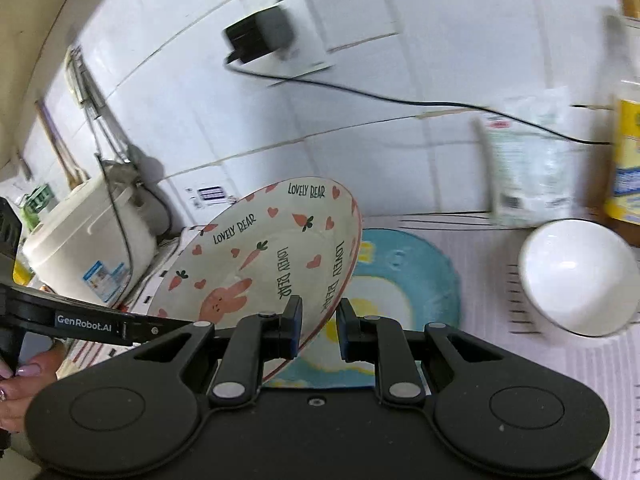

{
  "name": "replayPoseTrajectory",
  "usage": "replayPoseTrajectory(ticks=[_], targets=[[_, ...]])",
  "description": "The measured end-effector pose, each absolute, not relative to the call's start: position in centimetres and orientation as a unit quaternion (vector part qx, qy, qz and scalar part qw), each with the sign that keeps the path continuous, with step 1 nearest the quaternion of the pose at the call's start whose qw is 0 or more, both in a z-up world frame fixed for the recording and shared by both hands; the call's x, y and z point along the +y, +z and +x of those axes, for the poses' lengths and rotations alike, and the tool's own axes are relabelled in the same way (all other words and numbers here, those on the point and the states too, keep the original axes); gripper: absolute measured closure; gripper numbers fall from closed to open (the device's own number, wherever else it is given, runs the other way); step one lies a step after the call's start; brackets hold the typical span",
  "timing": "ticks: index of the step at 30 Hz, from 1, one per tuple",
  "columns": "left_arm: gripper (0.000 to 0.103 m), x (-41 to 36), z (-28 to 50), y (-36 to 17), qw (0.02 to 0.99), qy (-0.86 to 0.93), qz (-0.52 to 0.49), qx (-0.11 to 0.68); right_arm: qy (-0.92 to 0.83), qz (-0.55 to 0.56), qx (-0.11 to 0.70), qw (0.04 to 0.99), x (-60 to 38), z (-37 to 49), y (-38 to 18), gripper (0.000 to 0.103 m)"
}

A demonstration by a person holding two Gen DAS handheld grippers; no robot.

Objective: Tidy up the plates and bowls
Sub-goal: 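Lift the bunny plate with both grippers and carry it over the plate stack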

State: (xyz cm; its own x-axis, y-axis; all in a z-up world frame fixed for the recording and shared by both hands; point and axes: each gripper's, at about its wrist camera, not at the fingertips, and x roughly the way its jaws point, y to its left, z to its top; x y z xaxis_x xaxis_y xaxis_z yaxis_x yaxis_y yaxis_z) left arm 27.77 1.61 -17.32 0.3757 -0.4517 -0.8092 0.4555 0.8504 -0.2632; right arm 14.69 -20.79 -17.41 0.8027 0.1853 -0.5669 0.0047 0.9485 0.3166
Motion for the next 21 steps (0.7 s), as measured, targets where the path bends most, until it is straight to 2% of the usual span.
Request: replayPoseTrajectory(ticks=[21], targets=[[0.065, -3.4, 31.2, -20.4, 0.779, -0.246, 0.022, 0.576, 0.006, 0.177, 0.346, 0.921, -24.2, 14.8, -21.1, 0.081]])
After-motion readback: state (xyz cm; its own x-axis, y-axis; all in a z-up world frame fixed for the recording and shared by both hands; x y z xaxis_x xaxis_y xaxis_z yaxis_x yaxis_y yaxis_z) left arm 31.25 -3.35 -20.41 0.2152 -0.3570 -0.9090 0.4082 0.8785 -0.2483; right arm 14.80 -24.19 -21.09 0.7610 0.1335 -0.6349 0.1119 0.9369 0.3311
